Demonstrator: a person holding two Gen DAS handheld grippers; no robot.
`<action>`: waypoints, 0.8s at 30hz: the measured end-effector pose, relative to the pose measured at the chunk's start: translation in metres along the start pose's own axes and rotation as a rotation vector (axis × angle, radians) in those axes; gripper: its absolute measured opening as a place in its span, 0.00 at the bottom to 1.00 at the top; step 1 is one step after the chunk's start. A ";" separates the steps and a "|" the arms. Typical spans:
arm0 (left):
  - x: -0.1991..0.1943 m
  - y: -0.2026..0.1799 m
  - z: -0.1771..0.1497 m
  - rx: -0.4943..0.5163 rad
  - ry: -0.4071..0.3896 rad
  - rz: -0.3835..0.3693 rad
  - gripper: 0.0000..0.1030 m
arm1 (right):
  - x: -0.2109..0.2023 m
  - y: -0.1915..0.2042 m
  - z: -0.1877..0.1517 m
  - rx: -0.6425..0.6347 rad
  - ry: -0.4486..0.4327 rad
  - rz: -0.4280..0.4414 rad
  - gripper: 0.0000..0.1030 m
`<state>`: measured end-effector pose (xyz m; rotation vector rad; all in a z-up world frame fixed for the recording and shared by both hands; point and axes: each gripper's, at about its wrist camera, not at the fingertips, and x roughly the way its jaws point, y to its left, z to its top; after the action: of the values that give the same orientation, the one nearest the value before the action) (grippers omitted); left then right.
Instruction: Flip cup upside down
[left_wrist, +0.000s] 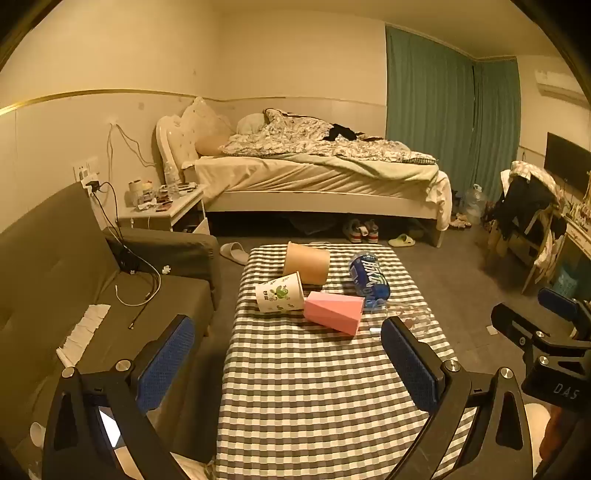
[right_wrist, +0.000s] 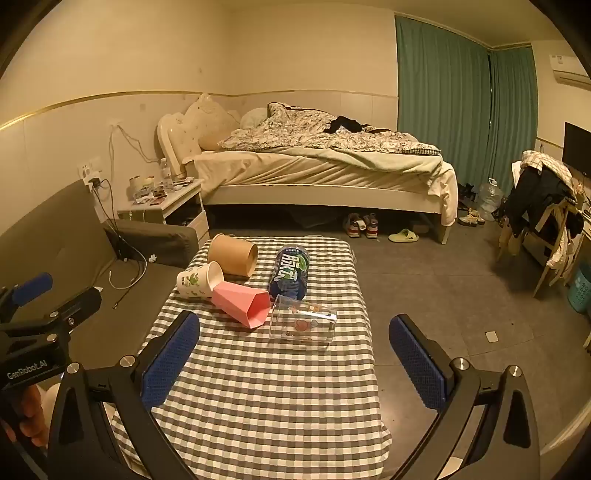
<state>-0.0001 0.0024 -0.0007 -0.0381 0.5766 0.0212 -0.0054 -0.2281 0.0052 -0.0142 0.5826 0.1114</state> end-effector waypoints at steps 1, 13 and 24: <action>0.000 0.002 0.000 -0.005 0.001 -0.006 1.00 | 0.000 0.000 0.000 -0.006 0.004 -0.004 1.00; 0.000 -0.002 -0.003 0.005 -0.006 0.005 1.00 | 0.000 0.001 -0.001 -0.002 0.010 0.001 1.00; 0.003 -0.001 -0.004 0.006 0.002 0.010 1.00 | 0.005 0.002 -0.003 0.003 0.021 0.005 1.00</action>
<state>0.0002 0.0013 -0.0056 -0.0298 0.5792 0.0291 -0.0035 -0.2259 0.0002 -0.0115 0.6038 0.1155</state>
